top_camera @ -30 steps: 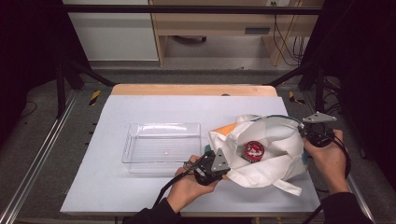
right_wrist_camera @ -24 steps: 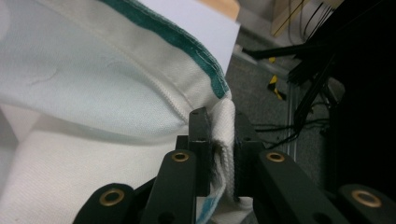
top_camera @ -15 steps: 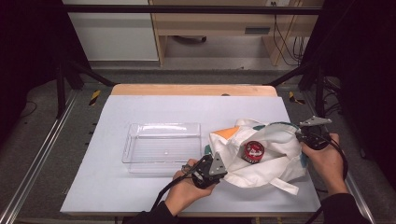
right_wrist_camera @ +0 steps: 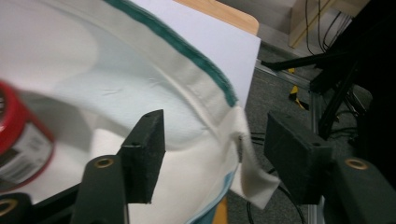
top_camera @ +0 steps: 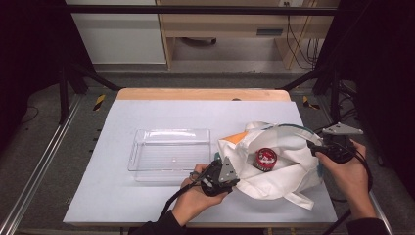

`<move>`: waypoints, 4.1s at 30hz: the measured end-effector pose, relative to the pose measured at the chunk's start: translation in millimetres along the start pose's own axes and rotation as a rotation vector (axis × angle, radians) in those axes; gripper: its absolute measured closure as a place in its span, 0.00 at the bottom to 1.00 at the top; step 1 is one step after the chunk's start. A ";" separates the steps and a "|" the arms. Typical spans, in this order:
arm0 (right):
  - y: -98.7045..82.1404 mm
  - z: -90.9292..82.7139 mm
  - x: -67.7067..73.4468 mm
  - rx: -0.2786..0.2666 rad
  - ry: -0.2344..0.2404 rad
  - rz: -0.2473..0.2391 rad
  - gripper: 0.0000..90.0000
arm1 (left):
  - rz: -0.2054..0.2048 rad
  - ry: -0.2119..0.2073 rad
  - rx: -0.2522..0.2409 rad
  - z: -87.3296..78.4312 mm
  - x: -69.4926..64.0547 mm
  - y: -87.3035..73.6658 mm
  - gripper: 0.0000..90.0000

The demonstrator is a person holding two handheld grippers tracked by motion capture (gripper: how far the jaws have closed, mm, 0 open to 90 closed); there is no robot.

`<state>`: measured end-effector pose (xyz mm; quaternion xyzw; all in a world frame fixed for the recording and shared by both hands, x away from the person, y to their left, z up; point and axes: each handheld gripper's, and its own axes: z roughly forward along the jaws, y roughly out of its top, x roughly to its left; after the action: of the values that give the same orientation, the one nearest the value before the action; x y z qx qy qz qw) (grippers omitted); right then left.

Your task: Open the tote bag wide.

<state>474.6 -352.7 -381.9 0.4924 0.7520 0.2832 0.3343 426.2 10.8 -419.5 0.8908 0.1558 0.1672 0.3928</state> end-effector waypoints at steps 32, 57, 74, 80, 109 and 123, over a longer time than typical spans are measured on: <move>-27.7 -43.5 38.2 -0.017 0.020 0.030 0.33 | 0.001 0.082 -0.113 0.3 33.2 82.5 0.39; -76.9 -60.9 37.9 0.050 0.031 0.062 0.45 | -0.050 0.126 0.018 28.7 82.7 70.8 0.90; -96.6 -60.0 42.9 0.073 0.031 0.063 0.50 | -0.084 0.121 0.087 38.2 93.2 51.9 0.91; -80.3 -58.0 47.6 0.031 0.036 0.057 0.44 | -0.077 0.121 0.086 37.4 90.5 51.0 0.91; -89.4 -48.8 34.0 0.085 -0.036 -0.007 0.92 | -0.048 0.137 0.071 35.3 84.7 53.5 0.91; -101.4 -49.1 30.8 0.089 -0.053 0.008 0.93 | -0.055 0.149 0.077 45.1 87.1 53.4 0.91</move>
<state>371.3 -364.8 -435.1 0.5171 0.7529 0.2376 0.3306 531.0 -17.1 -392.7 0.8858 0.2153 0.2161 0.3498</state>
